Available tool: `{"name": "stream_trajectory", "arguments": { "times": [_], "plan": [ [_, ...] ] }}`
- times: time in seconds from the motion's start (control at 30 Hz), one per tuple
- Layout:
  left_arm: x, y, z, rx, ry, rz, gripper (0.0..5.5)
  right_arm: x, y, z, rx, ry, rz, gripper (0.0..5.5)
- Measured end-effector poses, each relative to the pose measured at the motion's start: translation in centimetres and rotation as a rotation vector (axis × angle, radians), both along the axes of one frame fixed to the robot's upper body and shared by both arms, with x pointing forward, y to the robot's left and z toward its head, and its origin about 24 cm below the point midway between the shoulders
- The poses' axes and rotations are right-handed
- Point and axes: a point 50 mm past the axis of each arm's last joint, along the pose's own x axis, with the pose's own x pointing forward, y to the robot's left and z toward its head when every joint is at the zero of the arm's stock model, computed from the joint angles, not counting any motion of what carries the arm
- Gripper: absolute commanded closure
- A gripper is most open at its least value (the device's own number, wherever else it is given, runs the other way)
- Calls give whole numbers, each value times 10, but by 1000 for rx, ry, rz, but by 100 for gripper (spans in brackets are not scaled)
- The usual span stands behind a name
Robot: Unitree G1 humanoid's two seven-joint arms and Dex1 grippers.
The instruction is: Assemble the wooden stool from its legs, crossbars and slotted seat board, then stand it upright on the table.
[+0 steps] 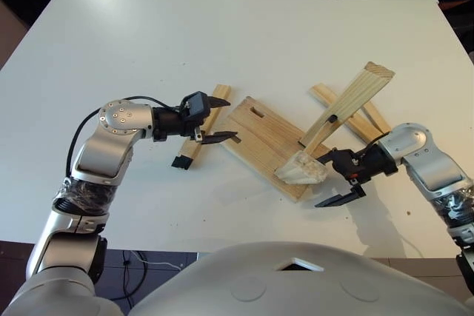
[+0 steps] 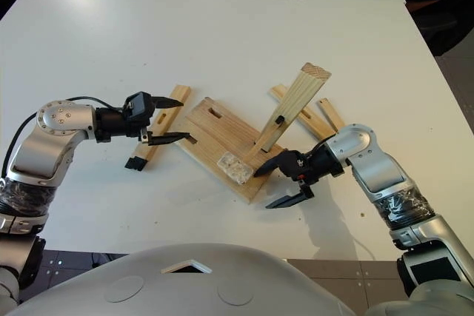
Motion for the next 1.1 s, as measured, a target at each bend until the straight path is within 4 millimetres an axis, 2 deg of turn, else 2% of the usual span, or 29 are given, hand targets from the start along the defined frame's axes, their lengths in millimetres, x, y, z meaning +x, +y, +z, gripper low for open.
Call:
{"name": "stream_trajectory", "arguments": {
  "times": [0.13, 0.2, 0.3, 0.43, 0.53, 0.63, 0.67, 0.77, 0.83, 0.9, 0.97, 1.1],
  "plan": [
    [13, -3, -7, 14, -22, 46, 169, 4, -14, 9, -28, -25, -40, 165],
    [30, -13, -12, 20, -50, 74, 169, -1, -19, 9, -37, -12, -47, 165],
    [55, -30, -12, 6, -102, 95, 169, -11, -19, 5, -27, 26, -43, 165],
    [93, -48, -15, 101, -225, 153, 169, -33, -17, 6, -11, 87, -8, 165],
    [106, -50, -25, 199, -290, 173, 169, -48, -14, 6, -6, 141, 21, 165],
    [104, -49, -48, 263, -295, 159, 169, -60, -7, 3, 0, 194, 54, 165],
    [103, -49, -49, 259, -305, 151, 169, -63, -3, 2, 6, 200, 63, 165],
    [101, -50, -52, 246, -324, 132, 169, -70, 8, 0, 33, 216, 81, 209],
    [95, -51, -56, 227, -343, 102, 169, -73, 17, -3, 47, 213, 76, 238],
    [86, -51, -60, 195, -358, 63, 169, -77, 24, -11, 35, 211, 69, 241],
    [79, -45, -61, 195, -376, 45, 169, -80, 25, -16, 11, 207, 63, 241],
    [61, -20, -61, 230, -421, 3, 169, -84, 21, -27, -29, 190, 29, 241]
  ]
}}
